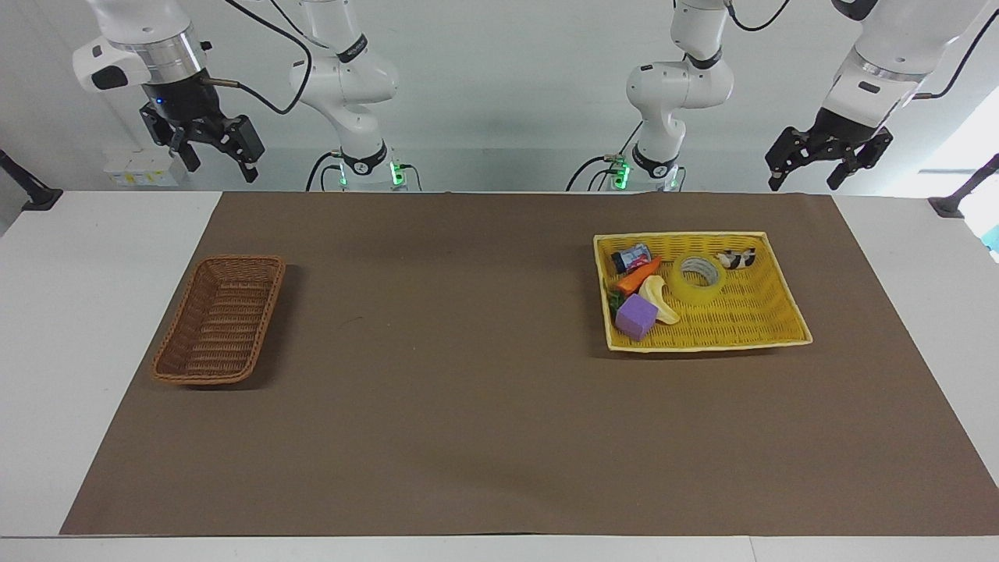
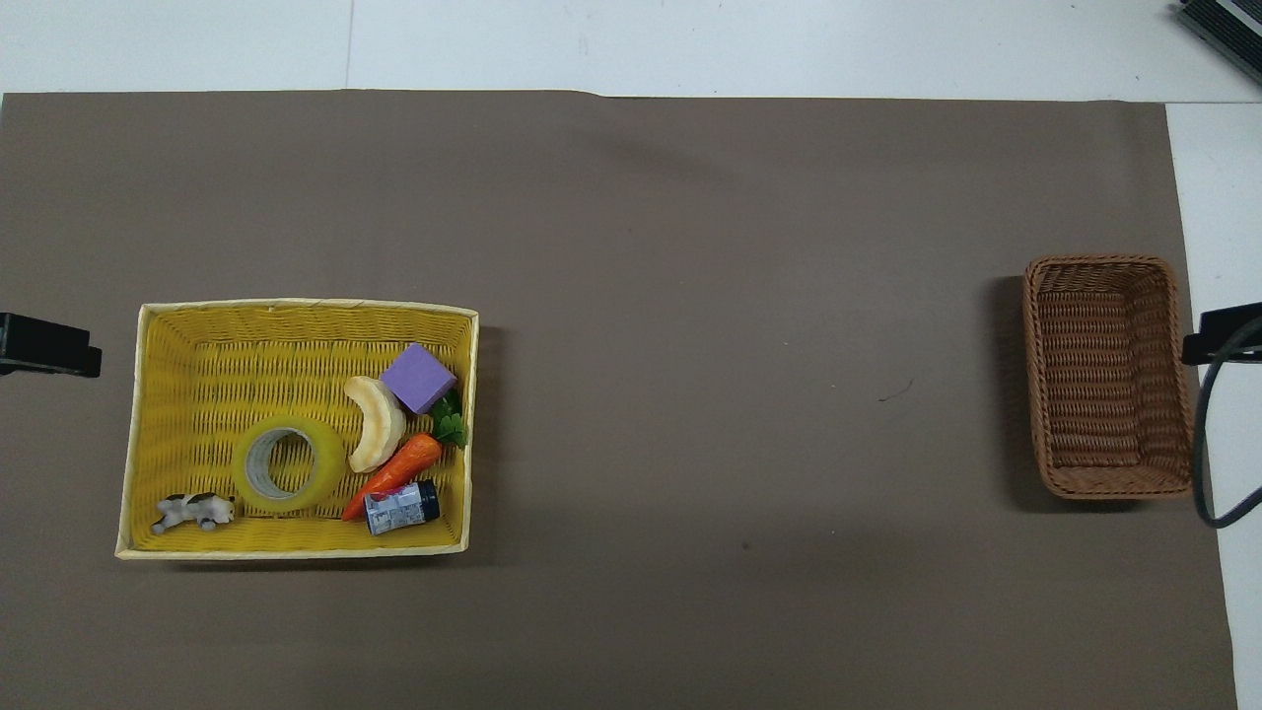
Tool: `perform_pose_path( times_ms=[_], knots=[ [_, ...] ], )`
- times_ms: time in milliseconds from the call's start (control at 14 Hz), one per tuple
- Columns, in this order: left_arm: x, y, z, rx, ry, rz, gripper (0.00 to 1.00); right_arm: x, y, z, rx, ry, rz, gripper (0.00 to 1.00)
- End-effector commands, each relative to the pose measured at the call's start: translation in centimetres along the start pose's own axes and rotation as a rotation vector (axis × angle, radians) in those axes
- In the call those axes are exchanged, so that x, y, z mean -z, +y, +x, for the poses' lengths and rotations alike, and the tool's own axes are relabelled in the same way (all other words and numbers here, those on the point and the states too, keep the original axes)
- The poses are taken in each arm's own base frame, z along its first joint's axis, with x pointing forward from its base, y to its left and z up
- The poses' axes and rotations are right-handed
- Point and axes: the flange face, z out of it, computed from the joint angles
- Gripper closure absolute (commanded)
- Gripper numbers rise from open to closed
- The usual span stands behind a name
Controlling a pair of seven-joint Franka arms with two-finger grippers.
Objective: Move tape to another basket
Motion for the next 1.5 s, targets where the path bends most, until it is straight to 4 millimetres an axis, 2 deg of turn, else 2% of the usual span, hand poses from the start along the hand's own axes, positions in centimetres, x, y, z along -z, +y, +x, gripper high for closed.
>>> perform_pose_path(
  times_ms=[0, 286, 571, 786, 1214, 1429],
  knots=[
    [0.8, -0.2, -0.8, -0.007, -0.004, -0.016, 0.00, 0.3, 0.3, -0.2, 0.022, 0.011, 0.019, 0.00],
    [0.8, -0.2, -0.7, -0.011, 0.001, -0.014, 0.00, 0.5, 0.1, -0.6, 0.046, -0.001, 0.018, 0.00],
    [0.8, -0.2, -0.7, -0.010, 0.004, -0.014, 0.00, 0.4, 0.2, -0.7, 0.223, -0.007, 0.020, 0.00],
    [0.8, -0.2, -0.7, -0.010, 0.005, -0.014, 0.00, 0.0, 0.2, -1.0, 0.197, -0.039, 0.067, 0.00],
    [0.8, -0.2, -0.6, -0.010, 0.007, -0.014, 0.00, 0.0, -0.2, -1.5, 0.172, -0.060, 0.056, 0.00],
    [0.8, -0.2, -0.6, -0.010, 0.008, -0.014, 0.00, -0.3, -0.7, -2.6, 0.177, -0.072, 0.047, 0.00]
  ],
)
